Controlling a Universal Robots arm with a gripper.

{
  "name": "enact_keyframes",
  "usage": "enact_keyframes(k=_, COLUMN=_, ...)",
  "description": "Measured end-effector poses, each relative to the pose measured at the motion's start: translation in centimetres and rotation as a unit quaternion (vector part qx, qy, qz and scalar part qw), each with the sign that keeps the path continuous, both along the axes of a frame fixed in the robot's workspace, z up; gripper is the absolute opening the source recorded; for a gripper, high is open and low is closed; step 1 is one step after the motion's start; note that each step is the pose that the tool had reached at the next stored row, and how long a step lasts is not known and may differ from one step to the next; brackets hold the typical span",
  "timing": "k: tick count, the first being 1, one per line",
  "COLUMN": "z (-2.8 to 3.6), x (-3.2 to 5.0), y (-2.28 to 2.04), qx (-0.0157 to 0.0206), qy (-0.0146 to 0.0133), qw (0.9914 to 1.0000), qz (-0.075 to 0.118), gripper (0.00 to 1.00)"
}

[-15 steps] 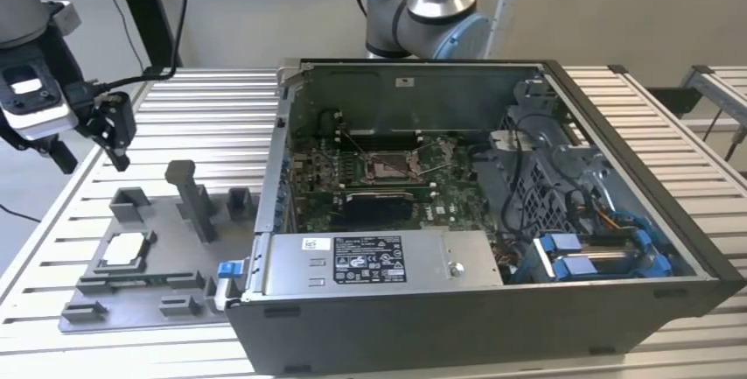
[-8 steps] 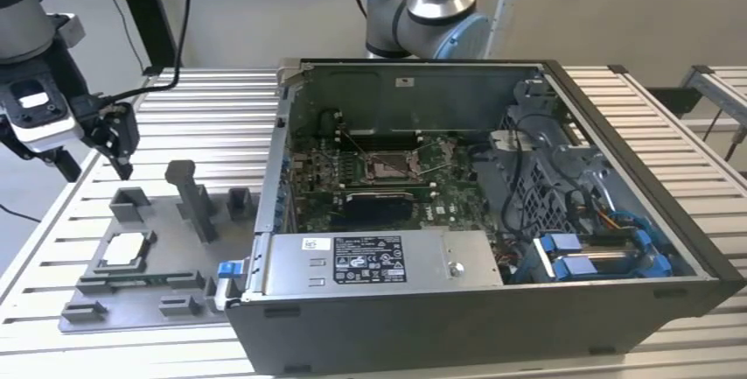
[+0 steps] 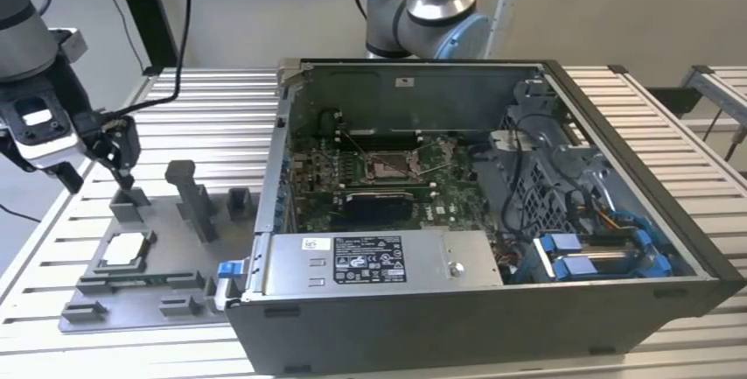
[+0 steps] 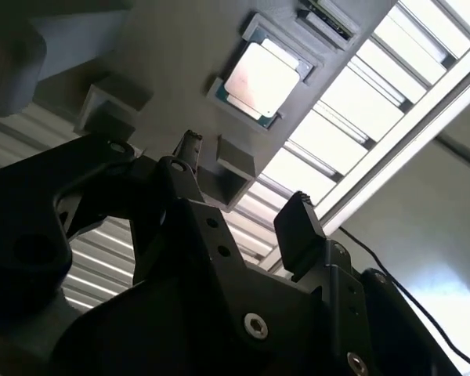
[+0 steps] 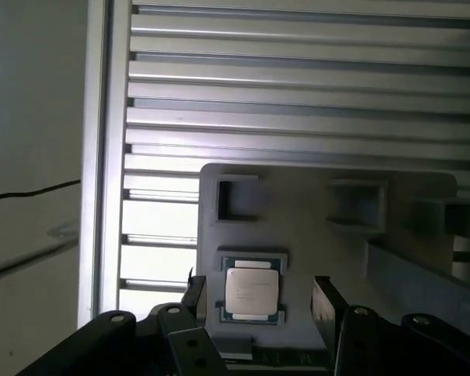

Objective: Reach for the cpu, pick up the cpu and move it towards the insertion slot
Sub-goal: 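Pick up the cpu and move it towards the insertion slot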

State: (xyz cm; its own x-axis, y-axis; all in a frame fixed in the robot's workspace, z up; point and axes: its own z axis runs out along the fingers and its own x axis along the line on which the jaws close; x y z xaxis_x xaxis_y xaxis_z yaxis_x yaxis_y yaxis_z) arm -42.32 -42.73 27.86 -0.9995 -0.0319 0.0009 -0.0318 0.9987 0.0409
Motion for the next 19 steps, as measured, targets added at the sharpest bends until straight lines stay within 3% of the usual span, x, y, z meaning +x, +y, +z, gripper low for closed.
enact_keyframes(k=19, z=-3.29, x=-0.05, y=-1.88, qx=0.0, qy=0.0, qw=1.0, qz=0.0, gripper=1.0)
